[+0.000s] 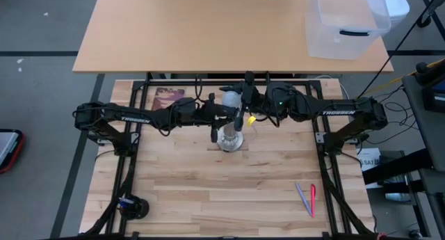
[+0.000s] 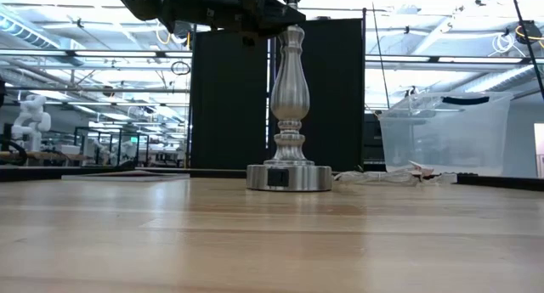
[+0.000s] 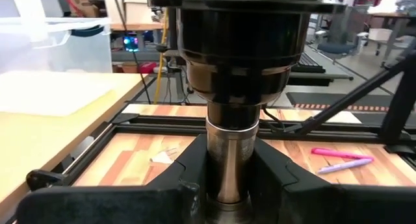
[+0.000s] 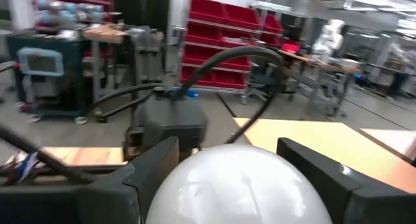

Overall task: Screw lightbulb
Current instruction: Remove the lightbulb from the lamp

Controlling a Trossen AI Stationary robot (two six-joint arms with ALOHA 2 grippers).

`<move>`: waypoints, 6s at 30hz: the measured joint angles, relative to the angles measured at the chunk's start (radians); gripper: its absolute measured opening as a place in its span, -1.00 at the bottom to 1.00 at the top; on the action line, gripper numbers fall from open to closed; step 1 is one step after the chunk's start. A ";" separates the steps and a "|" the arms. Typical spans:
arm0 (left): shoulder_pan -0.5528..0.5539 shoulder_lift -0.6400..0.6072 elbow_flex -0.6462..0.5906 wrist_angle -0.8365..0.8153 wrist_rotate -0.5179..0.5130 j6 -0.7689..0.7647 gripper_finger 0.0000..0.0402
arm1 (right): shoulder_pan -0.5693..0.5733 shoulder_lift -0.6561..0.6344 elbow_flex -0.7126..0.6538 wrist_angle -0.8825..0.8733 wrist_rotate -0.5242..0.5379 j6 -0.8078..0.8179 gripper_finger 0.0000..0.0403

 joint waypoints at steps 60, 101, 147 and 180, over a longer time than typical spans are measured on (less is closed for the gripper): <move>0.031 -0.002 -0.001 0.004 0.469 0.096 -0.64 | -0.254 0.056 -0.007 0.185 -1.052 0.002 0.51; 0.042 0.000 -0.002 0.016 0.306 0.040 -0.64 | -0.337 -0.441 -0.104 -0.377 -0.532 -0.139 0.75; 0.039 0.000 0.000 0.020 -0.127 0.005 -0.64 | -0.127 -0.107 -0.440 0.696 -0.103 0.034 0.75; 0.039 0.000 0.000 0.019 -0.382 0.010 -0.64 | -0.066 0.094 -0.198 0.648 0.329 -0.122 0.30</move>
